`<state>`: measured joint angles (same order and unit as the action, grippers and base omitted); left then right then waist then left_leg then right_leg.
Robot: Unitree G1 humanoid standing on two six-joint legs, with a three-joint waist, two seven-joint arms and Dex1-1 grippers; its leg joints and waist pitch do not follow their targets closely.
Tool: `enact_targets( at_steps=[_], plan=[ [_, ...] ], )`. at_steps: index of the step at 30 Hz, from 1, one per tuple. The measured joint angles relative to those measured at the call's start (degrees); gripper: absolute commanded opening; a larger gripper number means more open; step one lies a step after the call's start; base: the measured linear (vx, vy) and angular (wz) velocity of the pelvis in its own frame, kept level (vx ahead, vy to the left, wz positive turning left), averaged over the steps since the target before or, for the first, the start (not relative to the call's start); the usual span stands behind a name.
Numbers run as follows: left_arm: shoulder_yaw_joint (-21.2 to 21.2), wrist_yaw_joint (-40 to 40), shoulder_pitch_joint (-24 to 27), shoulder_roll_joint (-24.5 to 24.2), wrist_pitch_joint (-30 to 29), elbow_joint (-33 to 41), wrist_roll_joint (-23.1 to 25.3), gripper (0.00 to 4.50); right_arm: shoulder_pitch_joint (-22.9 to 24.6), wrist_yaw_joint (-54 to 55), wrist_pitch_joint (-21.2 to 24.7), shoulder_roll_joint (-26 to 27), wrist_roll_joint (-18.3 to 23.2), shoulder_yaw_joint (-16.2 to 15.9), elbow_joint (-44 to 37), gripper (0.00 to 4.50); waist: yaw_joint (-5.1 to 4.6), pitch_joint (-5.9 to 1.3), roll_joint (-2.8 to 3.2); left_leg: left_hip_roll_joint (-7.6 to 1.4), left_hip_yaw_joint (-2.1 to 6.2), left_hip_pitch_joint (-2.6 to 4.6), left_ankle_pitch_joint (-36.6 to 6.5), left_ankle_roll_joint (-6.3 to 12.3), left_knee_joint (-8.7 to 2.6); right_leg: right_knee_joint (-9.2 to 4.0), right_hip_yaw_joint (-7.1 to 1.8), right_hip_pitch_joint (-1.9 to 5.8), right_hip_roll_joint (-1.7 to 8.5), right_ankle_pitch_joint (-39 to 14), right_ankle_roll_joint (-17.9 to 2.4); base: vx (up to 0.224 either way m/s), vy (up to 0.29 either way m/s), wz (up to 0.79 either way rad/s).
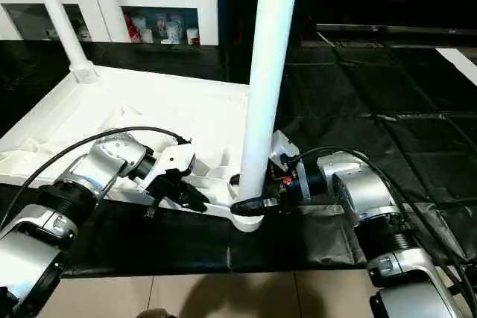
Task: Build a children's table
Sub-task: Rotate leg to tighten
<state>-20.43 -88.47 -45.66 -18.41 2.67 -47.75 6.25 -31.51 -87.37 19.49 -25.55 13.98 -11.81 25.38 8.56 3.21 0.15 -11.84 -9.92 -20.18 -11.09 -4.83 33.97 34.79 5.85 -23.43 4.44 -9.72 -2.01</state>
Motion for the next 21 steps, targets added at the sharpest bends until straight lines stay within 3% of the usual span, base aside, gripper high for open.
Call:
enact_targets(
  at_steps=[7, 15, 19, 21],
  plan=[
    [-0.22, -0.34, 0.09, 0.0, -0.06, 0.28, 0.0, 0.0, 0.0, -0.06, 0.21, -0.27, 0.0, -0.09, -0.01, 2.54, 0.04, 0.0, 0.0, 0.0, 0.0, 0.0, 0.0, 0.01, 0.0, 0.0, 0.0, 0.0, 0.0, -0.01, 0.02, 0.0, 0.0, 0.0],
    [0.04, 0.01, 0.17, 0.43, -2.97, 0.6, -0.44, 0.0, 0.34, 1.61, 0.28, 0.34, 0.06, 0.41, -0.55, 2.25, -0.12, 0.0, -0.01, 0.0, 0.0, 0.08, 0.01, -0.04, 0.02, 0.06, 0.0, 0.06, 0.0, -0.02, 0.03, 0.0, 0.0, 0.0],
    [1.63, 3.8, -0.01, 0.94, -5.54, -0.38, -0.38, 0.0, 0.52, 7.52, 0.01, 2.02, -0.73, 1.95, -0.43, 2.22, -0.48, 0.0, -0.01, 0.0, -0.01, 0.1, 0.13, -0.09, 0.04, 0.14, -0.02, 0.09, 0.0, -0.13, 0.3, 0.0, 0.0, 0.0],
    [3.01, 9.5, -0.98, 2.03, -7.93, -2.21, -0.13, 0.0, 0.49, 15.98, 0.34, 4.34, -2.4, 4.28, 0.02, 2.15, -1.16, 0.0, -0.03, 0.0, -0.02, 0.11, 0.2, -0.16, 0.04, 0.17, -0.03, 0.13, -0.01, -0.09, 0.31, 0.0, 0.0, 0.0]
  ],
)
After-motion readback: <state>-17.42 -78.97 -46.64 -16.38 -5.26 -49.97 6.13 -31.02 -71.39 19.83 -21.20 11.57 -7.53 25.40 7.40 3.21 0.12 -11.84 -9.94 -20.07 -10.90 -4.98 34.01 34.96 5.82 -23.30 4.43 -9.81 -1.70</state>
